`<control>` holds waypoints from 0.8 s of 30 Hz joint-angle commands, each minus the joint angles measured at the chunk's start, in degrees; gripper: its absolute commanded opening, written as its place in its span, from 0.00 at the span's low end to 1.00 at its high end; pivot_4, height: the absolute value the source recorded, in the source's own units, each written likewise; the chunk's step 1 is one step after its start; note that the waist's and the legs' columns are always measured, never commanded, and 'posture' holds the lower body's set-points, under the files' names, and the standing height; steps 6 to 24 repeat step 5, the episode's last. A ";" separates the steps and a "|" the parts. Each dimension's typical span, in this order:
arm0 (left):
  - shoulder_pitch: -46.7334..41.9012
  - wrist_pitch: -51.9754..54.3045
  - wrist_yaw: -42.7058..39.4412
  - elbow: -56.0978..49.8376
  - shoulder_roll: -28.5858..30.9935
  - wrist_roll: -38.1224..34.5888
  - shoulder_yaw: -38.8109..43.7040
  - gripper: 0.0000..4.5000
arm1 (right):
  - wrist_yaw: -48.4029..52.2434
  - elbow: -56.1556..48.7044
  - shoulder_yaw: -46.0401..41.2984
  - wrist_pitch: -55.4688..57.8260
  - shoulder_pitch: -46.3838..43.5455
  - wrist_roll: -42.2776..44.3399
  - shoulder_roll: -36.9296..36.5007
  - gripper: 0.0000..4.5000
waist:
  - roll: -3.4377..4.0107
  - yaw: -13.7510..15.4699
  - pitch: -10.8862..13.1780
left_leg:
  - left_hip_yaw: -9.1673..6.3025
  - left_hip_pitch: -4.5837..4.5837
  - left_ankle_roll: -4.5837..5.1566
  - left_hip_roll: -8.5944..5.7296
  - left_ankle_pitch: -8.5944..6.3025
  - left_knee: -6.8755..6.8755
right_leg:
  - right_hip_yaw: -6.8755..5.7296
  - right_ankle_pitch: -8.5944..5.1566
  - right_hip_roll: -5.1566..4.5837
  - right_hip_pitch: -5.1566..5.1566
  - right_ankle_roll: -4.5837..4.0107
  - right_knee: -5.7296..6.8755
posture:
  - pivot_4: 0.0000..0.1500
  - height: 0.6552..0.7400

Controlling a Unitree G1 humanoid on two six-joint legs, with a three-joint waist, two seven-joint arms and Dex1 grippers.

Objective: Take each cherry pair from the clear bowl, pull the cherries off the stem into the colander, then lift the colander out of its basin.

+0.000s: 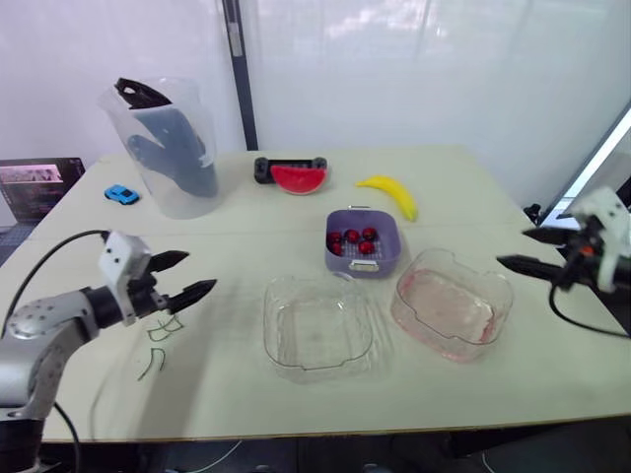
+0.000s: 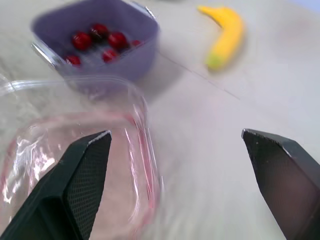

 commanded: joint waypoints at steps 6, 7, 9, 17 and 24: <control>2.65 -1.46 -4.64 3.16 2.15 -0.02 3.23 1.00 | -3.12 -1.02 -7.09 -7.70 7.75 4.44 0.67 0.99 | 0.01 0.03 0.00 | 0.07 0.40 0.02 0.02 -0.01 -0.04 | 0.08 0.00 0.00 0.36 0.00 -0.02 | 1.00 1.00; 2.65 -1.46 -4.64 3.16 2.15 -0.02 3.23 1.00 | -3.12 -1.02 -7.09 -7.70 7.75 4.44 0.67 0.99 | 0.01 0.03 0.00 | 0.07 0.40 0.02 0.02 -0.01 -0.04 | 0.08 0.00 0.00 0.36 0.00 -0.02 | 1.00 1.00; 2.65 -1.46 -4.64 3.16 2.15 -0.02 3.23 1.00 | -3.12 -1.02 -7.09 -7.70 7.75 4.44 0.67 0.99 | 0.01 0.03 0.00 | 0.07 0.40 0.02 0.02 -0.01 -0.04 | 0.08 0.00 0.00 0.36 0.00 -0.02 | 1.00 1.00; 2.65 -1.46 -4.64 3.16 2.15 -0.02 3.23 1.00 | -3.12 -1.02 -7.09 -7.70 7.75 4.44 0.67 0.99 | 0.01 0.03 0.00 | 0.07 0.40 0.02 0.02 -0.01 -0.04 | 0.08 0.00 0.00 0.36 0.00 -0.02 | 1.00 1.00; 2.65 -1.46 -4.64 3.16 2.15 -0.02 3.23 1.00 | -3.12 -1.02 -7.09 -7.70 7.75 4.44 0.67 0.99 | 0.01 0.03 0.00 | 0.07 0.40 0.02 0.02 -0.01 -0.04 | 0.08 0.00 0.00 0.36 0.00 -0.02 | 1.00 1.00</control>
